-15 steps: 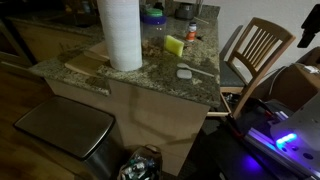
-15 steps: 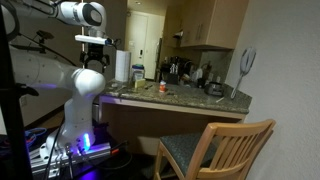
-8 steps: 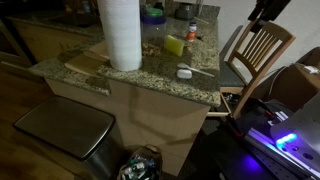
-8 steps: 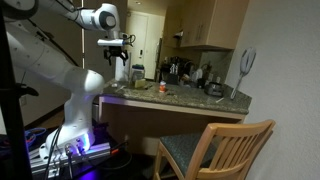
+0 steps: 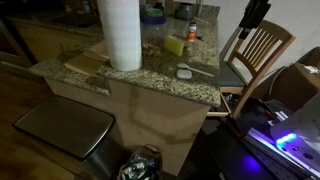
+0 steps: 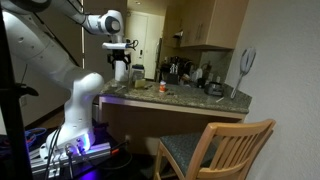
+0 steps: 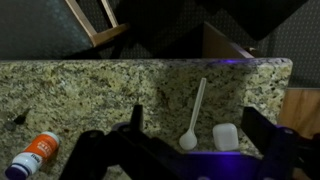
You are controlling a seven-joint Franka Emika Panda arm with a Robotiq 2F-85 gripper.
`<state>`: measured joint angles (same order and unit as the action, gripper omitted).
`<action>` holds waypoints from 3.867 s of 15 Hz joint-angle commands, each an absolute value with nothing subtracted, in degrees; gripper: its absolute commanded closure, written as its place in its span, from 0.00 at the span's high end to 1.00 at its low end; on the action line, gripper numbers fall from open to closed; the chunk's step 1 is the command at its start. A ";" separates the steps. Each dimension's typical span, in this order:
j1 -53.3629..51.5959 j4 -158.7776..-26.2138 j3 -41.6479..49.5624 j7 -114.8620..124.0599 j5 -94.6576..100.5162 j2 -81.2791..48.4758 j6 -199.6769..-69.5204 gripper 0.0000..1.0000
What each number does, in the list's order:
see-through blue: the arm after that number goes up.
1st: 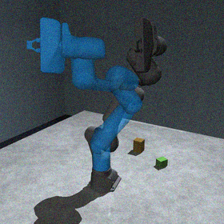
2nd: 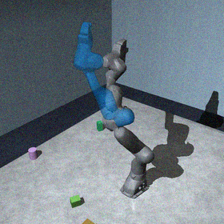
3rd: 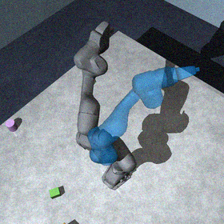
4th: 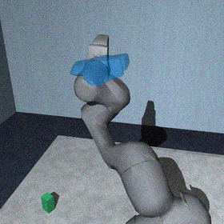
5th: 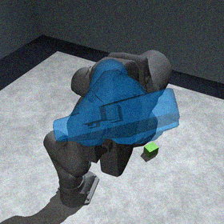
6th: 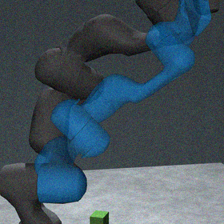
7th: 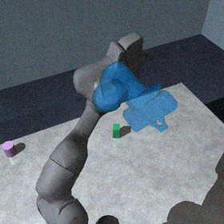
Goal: Move the white spoon to the right side of the countertop
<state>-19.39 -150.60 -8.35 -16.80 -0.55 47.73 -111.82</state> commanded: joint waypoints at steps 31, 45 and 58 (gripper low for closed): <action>-21.20 -158.95 -15.37 -1.09 -2.20 20.92 -150.11 1.00; -23.79 -158.02 -14.15 -1.19 -7.72 21.62 -145.98 0.47; -20.90 -157.60 -17.17 7.03 -4.60 22.13 -146.95 0.03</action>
